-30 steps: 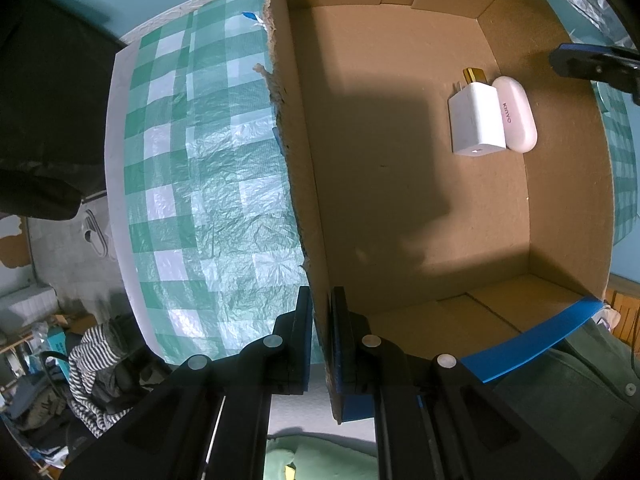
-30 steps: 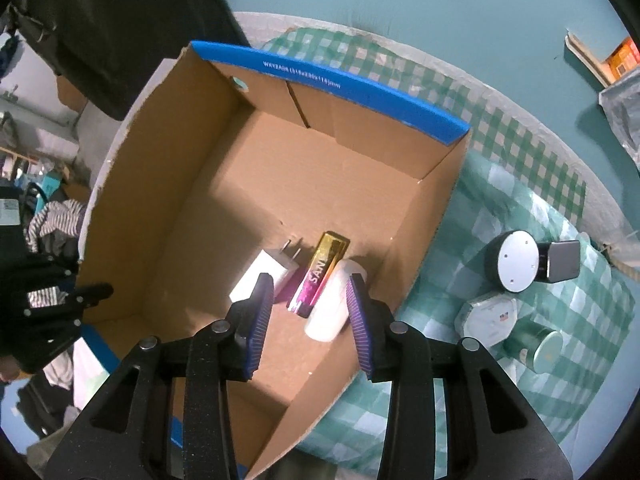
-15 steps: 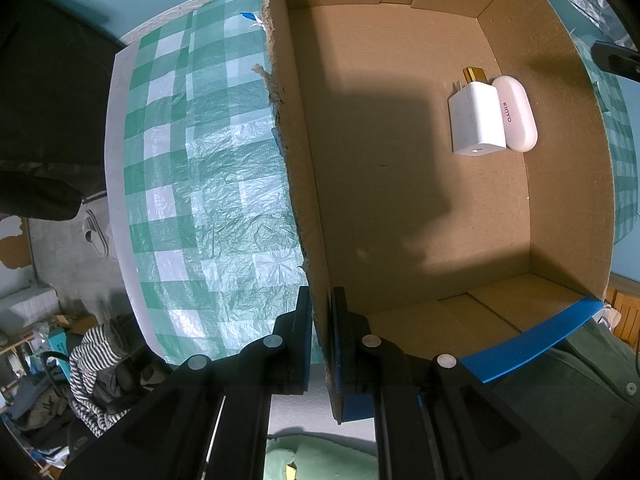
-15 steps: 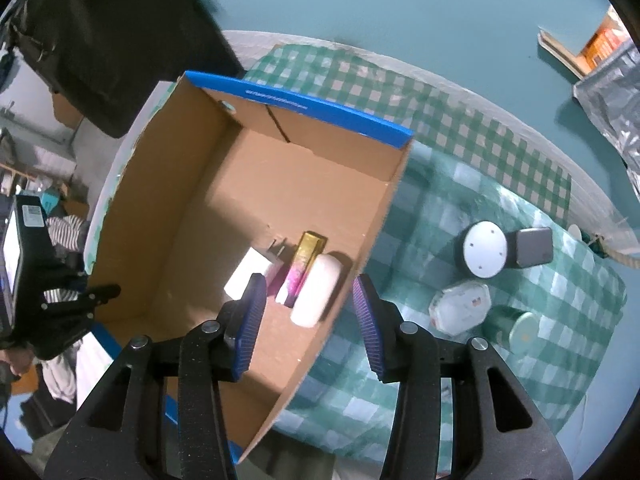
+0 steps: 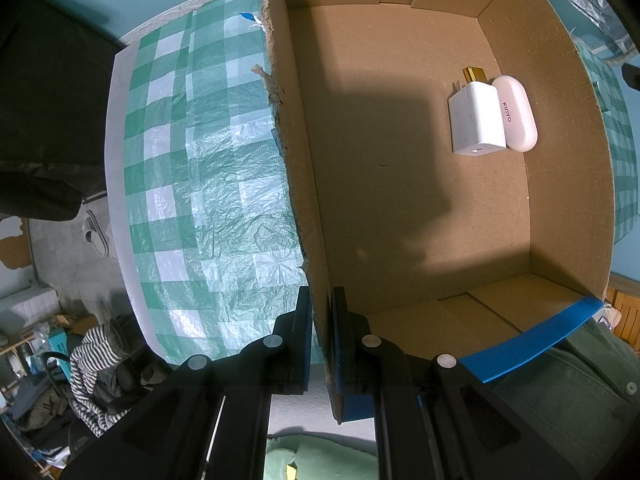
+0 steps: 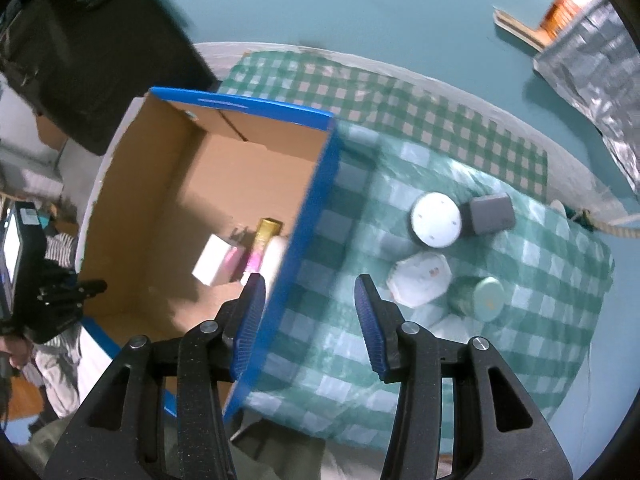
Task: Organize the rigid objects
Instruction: 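Move the right gripper back over the white square charger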
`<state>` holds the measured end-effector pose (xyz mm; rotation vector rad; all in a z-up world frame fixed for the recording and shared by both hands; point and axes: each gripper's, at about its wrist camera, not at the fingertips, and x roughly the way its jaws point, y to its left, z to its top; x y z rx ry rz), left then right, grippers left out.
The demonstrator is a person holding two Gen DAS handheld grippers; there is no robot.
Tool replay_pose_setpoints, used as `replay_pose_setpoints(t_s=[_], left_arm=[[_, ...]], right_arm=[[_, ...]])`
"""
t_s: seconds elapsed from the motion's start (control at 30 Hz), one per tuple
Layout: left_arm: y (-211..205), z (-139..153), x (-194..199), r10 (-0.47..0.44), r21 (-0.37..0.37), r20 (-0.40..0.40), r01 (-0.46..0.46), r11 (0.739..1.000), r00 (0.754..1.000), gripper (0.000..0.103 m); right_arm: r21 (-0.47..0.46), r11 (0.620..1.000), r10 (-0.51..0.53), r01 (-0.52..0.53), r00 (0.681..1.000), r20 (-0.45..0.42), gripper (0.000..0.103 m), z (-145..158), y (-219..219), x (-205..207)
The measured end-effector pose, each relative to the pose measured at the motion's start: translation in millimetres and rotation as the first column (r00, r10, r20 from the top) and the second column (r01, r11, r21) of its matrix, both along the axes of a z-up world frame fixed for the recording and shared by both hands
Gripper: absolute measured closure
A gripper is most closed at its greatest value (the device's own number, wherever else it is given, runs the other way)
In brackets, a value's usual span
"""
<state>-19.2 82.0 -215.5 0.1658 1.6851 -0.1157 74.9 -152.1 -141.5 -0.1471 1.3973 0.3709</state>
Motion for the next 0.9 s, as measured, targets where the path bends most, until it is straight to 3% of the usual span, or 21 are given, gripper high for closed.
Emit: replay_pose_setpoints(t_s=[0.2, 0.4, 0.63, 0.9], left_arm=[[0.2, -0.2, 0.1, -0.001, 0.0, 0.001, 0.001, 1.0, 1.0, 0.094], [0.5, 0.3, 0.1, -0.004, 0.003, 0.001, 0.004, 1.0, 1.0, 0.094], [1.7, 0.6, -0.4, -0.006, 0.004, 0.001, 0.006, 1.0, 1.0, 0.094], [2.4, 0.8, -1.3, -0.007, 0.008, 0.002, 0.007, 1.0, 1.0, 0.094]], right_arm=[[-0.015, 0.996, -0.092, 0.092, 0.995, -0.029, 0.055, -13.4, -34.6, 0.1], [-0.031, 0.975, -0.223, 0.221, 0.971, -0.082, 0.048, -37.5, -80.3, 0.2], [-0.06, 0.921, -0.389, 0.384, 0.908, -0.156, 0.047, -69.1, -129.2, -3.5], [-0.063, 0.843, -0.532, 0.534, 0.814, -0.233, 0.047, -105.3, -159.4, -7.3]])
